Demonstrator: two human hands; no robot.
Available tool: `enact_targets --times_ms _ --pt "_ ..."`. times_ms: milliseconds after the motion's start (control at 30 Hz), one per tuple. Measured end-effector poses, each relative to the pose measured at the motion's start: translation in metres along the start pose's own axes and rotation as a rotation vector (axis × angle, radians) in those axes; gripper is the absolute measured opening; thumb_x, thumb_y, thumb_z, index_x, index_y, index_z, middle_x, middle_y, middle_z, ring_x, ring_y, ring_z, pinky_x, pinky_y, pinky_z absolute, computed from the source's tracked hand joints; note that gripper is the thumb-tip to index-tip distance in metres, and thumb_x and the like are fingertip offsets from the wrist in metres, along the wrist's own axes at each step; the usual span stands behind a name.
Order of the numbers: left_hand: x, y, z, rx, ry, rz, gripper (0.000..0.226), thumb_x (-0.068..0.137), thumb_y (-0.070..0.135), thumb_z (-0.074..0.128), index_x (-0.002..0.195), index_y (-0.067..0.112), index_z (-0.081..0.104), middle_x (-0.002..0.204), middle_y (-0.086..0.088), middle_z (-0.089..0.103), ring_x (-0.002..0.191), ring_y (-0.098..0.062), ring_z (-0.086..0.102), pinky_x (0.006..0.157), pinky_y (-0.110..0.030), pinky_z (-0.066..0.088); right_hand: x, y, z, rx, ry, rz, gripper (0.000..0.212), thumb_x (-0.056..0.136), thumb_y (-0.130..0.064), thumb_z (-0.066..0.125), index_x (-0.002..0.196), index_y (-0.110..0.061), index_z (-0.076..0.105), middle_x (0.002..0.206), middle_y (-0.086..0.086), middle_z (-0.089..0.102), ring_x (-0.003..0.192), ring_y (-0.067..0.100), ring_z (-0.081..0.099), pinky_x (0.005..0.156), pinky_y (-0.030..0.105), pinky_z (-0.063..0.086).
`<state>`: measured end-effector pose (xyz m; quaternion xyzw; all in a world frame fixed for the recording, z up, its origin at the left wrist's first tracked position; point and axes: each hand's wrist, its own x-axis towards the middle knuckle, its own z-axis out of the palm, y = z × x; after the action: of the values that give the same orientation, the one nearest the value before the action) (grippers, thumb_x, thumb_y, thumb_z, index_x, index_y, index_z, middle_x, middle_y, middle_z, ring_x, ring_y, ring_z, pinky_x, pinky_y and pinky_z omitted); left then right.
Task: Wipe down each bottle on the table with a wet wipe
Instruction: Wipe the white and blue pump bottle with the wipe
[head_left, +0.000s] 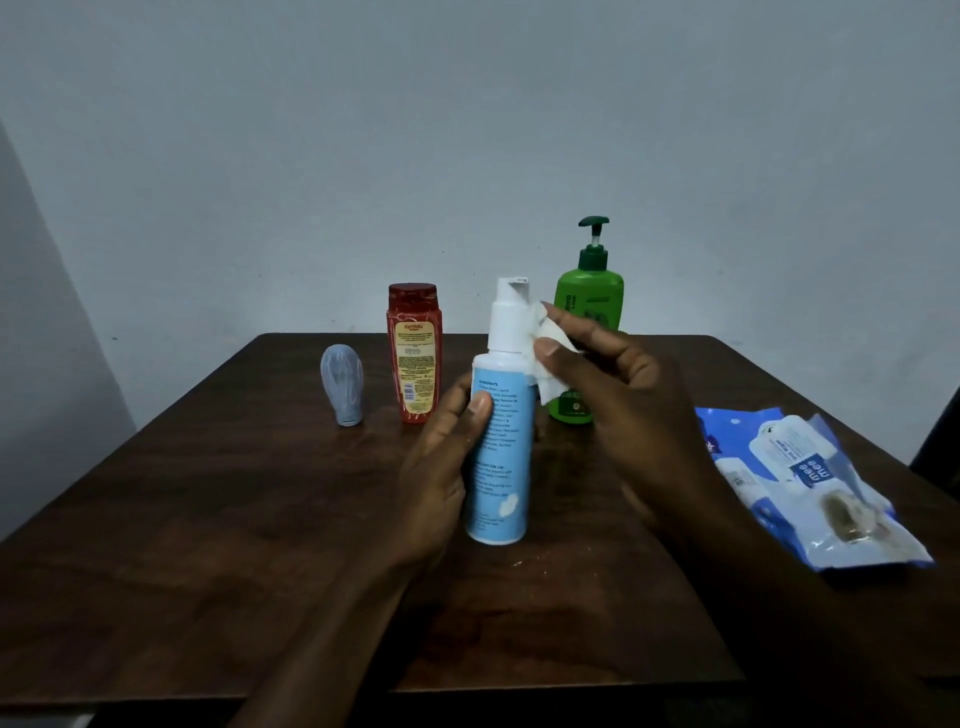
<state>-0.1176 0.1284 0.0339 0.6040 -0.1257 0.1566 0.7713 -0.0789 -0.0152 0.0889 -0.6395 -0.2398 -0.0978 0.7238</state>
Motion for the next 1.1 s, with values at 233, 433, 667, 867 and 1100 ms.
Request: enact_targets --times_ms 233,433,667,867,1100 --pt "0.001 -0.004 0.006 0.103 0.0 0.041 0.047 0.083 0.037 0.055 0.129 0.03 0.052 0.107 0.013 0.071 0.097 -0.002 0.07 0.073 -0.016 0.055 -0.001 -0.01 0.001 -1.009 0.317 -0.775 0.021 0.089 -0.044 0.072 0.104 -0.031 0.078 0.094 -0.011 0.073 0.092 0.018 0.061 0.082 0.038 0.034" --pt "0.001 -0.004 0.012 0.103 0.008 0.053 0.042 0.086 0.033 0.055 0.127 0.028 0.052 0.105 0.013 0.071 0.095 -0.001 0.07 0.073 -0.015 0.054 -0.003 -0.006 0.006 -1.027 0.344 -0.727 0.019 0.092 -0.048 0.066 0.108 -0.042 0.074 0.099 -0.014 0.069 0.096 0.015 0.057 0.083 0.041 0.034" --pt "-0.002 -0.001 0.012 0.019 0.024 -0.019 0.035 0.086 0.035 0.053 0.12 0.03 0.058 0.099 0.004 0.075 0.088 -0.012 0.072 0.072 -0.023 0.058 0.003 0.006 0.003 -0.288 0.23 -0.331 0.011 0.092 -0.03 0.071 0.102 -0.029 0.076 0.102 -0.013 0.075 0.101 0.007 0.067 0.091 0.035 0.054" --pt "-0.002 0.003 0.014 -0.286 0.021 -0.117 0.055 0.09 0.039 0.057 0.127 -0.001 0.058 0.091 -0.022 0.067 0.074 -0.027 0.067 0.067 -0.036 0.058 0.021 -0.003 0.005 0.078 0.073 0.033 0.016 0.09 -0.034 0.067 0.096 -0.025 0.079 0.098 0.0 0.078 0.086 0.021 0.067 0.08 0.043 0.052" --pt "0.0 0.003 0.014 -0.442 0.031 -0.226 0.049 0.089 0.043 0.046 0.091 0.007 0.079 0.079 -0.019 0.067 0.058 -0.024 0.065 0.055 -0.031 0.057 0.004 0.006 0.006 -0.021 -0.012 0.13 0.017 0.094 -0.035 0.065 0.084 -0.031 0.078 0.078 0.003 0.071 0.056 0.016 0.059 0.059 0.031 0.049"
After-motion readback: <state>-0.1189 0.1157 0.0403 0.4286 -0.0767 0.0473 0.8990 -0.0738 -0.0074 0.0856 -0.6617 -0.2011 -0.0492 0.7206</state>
